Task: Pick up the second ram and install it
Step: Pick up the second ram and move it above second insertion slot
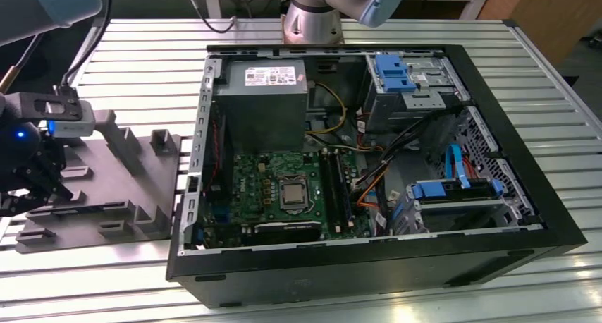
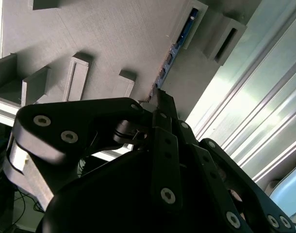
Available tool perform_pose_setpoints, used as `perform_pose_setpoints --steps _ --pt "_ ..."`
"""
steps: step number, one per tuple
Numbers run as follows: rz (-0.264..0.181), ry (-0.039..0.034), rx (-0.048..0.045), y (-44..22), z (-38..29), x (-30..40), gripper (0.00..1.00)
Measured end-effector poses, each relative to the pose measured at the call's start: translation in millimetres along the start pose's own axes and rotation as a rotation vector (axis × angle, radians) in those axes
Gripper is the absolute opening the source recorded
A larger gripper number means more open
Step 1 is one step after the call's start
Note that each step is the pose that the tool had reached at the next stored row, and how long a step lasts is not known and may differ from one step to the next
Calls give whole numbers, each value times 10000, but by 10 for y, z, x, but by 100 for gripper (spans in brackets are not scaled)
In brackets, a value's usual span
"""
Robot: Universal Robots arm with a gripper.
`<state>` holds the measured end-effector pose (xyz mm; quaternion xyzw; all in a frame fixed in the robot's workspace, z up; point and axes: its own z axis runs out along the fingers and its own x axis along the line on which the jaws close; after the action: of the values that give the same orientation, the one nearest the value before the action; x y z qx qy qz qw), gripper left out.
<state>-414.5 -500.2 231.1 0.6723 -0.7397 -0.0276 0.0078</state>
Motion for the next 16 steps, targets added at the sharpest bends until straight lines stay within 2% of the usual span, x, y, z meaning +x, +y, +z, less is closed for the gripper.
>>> perform_pose_setpoints --steps 7,16 --pt "0 1 -1 -3 53 3 11" --pt "-5 2 -2 -4 84 5 11"
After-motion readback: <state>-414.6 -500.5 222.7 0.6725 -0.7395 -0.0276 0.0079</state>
